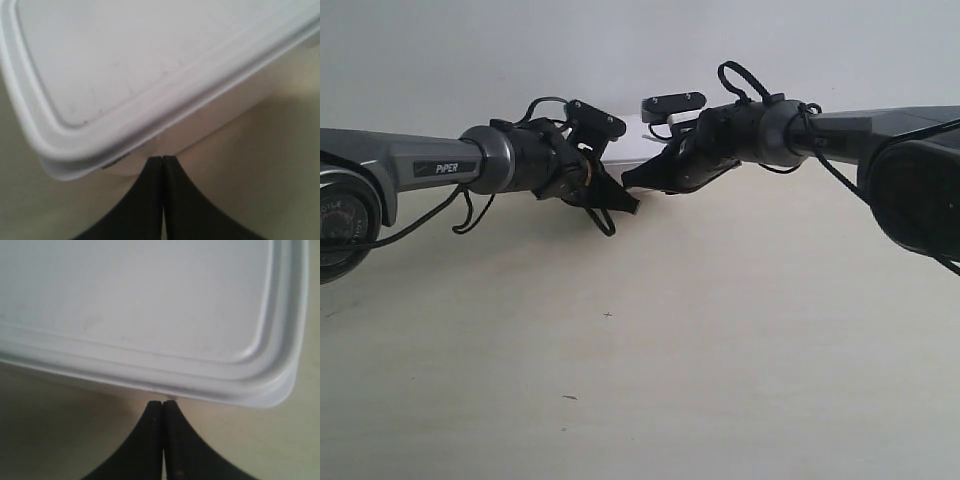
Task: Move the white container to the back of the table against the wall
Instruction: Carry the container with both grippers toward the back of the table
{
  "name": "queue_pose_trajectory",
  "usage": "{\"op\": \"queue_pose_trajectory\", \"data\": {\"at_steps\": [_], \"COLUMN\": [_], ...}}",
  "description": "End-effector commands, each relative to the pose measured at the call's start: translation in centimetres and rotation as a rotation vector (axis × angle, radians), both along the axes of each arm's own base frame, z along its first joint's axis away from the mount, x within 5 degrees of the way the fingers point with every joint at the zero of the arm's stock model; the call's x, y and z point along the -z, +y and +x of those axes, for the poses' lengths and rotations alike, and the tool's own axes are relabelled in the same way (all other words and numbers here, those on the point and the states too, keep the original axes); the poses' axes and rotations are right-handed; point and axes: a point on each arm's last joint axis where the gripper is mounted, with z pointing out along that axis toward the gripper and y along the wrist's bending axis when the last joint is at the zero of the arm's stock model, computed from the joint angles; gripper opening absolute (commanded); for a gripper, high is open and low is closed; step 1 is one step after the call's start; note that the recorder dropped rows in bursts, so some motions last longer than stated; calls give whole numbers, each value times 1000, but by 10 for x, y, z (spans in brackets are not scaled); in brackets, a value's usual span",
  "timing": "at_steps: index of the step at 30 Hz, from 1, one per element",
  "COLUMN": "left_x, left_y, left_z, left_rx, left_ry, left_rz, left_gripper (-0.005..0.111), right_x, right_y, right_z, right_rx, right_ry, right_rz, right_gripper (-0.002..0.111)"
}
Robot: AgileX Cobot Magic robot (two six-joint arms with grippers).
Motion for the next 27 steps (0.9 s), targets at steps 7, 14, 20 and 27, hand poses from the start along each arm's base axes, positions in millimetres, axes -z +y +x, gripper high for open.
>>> {"op": "queue_pose_trajectory", "data": {"at_steps": [7,14,20,27], "left_x": [-12,-11,-11,-10], "left_y": [7,9,9,15], "left_z": [12,15,15,15], "left_rx": [34,51,56,81], "left_ry": [-86,-108,-112,-108], "left_rz": [-18,-34,-30,101], "left_gripper": [0,0,0,0], "right_x": [-7,-8,-9,-9], "right_y": [4,5,5,5], "right_z": [9,10,10,11], "right_rx": [3,-6,-10,-8], "right_ry": [-97,-126,-131,-136], "right_rz": [51,51,49,53], "right_gripper": [0,0,0,0]}}
